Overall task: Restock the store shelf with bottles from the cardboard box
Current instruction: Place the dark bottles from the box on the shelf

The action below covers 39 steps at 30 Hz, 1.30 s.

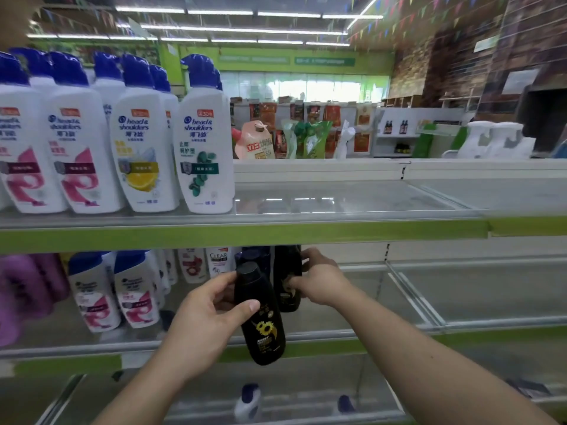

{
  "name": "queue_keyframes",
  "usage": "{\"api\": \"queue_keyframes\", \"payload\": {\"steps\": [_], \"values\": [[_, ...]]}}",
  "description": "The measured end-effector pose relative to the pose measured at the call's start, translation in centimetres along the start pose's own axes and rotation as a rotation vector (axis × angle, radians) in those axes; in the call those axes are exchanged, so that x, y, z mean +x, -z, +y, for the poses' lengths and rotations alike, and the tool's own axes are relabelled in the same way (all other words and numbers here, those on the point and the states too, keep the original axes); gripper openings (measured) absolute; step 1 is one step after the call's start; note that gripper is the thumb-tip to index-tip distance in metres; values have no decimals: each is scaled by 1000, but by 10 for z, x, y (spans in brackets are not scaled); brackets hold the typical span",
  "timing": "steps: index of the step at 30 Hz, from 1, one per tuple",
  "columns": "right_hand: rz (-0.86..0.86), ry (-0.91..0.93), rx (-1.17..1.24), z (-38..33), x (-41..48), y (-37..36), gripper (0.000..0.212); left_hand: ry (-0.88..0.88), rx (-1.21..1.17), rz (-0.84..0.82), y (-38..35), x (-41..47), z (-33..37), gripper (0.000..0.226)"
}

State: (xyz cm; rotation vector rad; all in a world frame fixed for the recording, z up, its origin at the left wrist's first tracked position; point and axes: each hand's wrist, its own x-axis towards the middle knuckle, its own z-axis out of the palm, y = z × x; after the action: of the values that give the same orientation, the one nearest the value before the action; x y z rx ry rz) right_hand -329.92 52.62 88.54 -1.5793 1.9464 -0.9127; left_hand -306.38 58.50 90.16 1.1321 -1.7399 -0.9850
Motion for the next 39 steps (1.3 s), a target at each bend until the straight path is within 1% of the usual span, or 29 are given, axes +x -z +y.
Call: {"api": "queue_keyframes", "payload": {"steps": [2,4,5,7,9,10,11,13,14,16,18,19,23,32,36,39], "values": [[9,3,-65,6,-8,2,68,1,-16,-2,-2,3,0,44],[43,7,-111,11,-18,5,65,3,-42,-4,-6,8,-1,44],[75,18,-112,12,-25,7,58,2,-51,-9,-8,10,-1,43],[147,60,-47,12,-42,10,36,-3,-67,-20,-12,14,1,43],[165,79,98,11,-60,8,18,-11,-86,-30,-17,18,2,42],[142,81,193,11,-67,5,16,-18,-90,-37,-19,19,3,41],[102,80,283,11,-73,2,17,-24,-88,-43,-22,20,5,40],[-3,96,412,8,-85,-1,27,-31,-71,-43,-26,23,7,41],[-47,108,434,7,-89,-1,33,-34,-63,-44,-28,25,7,41],[-85,135,411,6,-95,-2,41,-32,-59,-64,-29,27,9,44],[-65,150,407,7,-96,-2,41,-30,-62,-77,-31,29,11,52],[-51,151,409,8,-95,-2,39,-31,-63,-84,-31,30,11,52],[-29,163,411,11,-91,-2,41,-40,-64,-100,-36,29,13,44],[-53,150,465,13,-88,-2,43,-58,-133,-84,-34,26,16,46],[-36,148,448,17,-86,-4,42,-67,-145,-48,-28,23,14,35],[-9,126,486,24,-82,-5,40,-68,-117,0,-21,21,13,25]]}}
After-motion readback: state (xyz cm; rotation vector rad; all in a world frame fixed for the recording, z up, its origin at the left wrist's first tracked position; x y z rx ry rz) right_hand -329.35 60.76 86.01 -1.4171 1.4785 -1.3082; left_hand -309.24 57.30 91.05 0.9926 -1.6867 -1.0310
